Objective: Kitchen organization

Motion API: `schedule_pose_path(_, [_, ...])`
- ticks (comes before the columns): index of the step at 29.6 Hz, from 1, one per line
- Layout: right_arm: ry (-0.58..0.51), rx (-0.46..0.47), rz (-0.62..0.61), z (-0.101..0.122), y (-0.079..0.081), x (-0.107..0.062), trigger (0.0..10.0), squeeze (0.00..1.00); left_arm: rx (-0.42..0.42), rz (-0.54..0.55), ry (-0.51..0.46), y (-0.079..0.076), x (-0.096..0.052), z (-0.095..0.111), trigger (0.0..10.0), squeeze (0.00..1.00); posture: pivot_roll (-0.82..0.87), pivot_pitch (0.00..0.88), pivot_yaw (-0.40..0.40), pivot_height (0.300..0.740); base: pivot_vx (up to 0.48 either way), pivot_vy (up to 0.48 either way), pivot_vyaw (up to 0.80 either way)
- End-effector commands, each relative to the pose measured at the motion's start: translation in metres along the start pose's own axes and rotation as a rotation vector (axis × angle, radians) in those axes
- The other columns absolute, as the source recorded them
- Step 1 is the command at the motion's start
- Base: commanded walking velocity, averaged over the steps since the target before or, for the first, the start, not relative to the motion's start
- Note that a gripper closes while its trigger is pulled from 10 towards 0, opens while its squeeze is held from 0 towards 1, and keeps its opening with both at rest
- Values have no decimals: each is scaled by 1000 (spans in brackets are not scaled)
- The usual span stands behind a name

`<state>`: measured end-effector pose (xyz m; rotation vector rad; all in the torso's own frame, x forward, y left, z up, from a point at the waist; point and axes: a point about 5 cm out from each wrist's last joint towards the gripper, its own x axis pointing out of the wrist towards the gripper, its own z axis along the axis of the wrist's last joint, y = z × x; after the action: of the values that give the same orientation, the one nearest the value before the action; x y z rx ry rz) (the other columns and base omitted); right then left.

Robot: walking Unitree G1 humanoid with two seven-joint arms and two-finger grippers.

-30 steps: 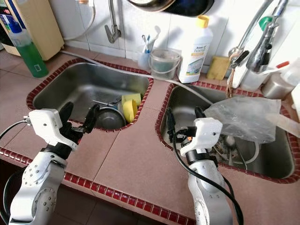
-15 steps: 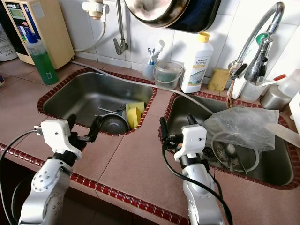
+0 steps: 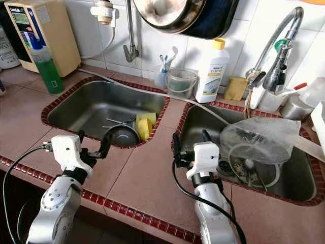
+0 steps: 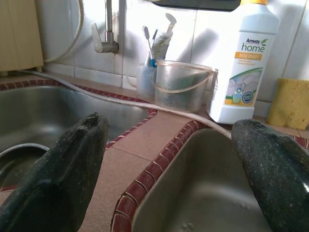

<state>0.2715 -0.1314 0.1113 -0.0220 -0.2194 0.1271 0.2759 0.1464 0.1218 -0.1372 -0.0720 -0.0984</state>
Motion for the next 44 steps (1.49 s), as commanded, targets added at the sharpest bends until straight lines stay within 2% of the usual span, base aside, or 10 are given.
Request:
schedule_pose_path(1, [-1, -8, -15, -1, -2, 0, 10000, 0, 19, 13, 6, 1, 1, 0, 10000, 0, -7, 53, -11, 740, 0, 0, 0])
schedule_pose_path(8, [16, -14, -4, -5, 1, -10, 10000, 0, 15, 15, 24, 0, -7, -3, 10000, 0, -7, 76, -12, 740, -78, 0, 0])
schedule_pose_path(11, [-7, 10, -11, -1, 0, -11, 10000, 0, 24, 12, 15, 0, -8, 0, 10000, 0, -7, 77, -15, 740, -289, 0, 0])
schedule_pose_path(20, [-78, 38, -33, 16, -3, -4, 10000, 0, 61, -18, -41, 0, -9, 18, 10000, 0, -8, 75, -15, 740, -295, 0, 0])
schedule_pose_path(30, [-88, 57, -23, 19, 0, -3, 10000, 0, 55, -22, -47, -1, -8, 23, 10000, 0, -4, 76, -14, 740, -285, 0, 0])
schedule_pose_path(40, [-74, 39, -17, 18, 0, -5, 10000, 0, 90, -45, -58, -2, -7, 25, 10000, 0, -3, 82, -16, 740, 0, 0, 0])
schedule_pose_path(42, [-57, 7, 11, 15, 1, -7, 10000, 0, 90, -46, -47, 2, -9, 22, 10000, 0, 0, 88, -20, 740, 0, 0, 0])
schedule_pose_path(44, [-43, -10, 56, 11, 3, -11, 10000, 0, 127, -55, -33, 6, -12, 17, 10000, 0, -1, 91, -20, 740, 0, 0, 0])
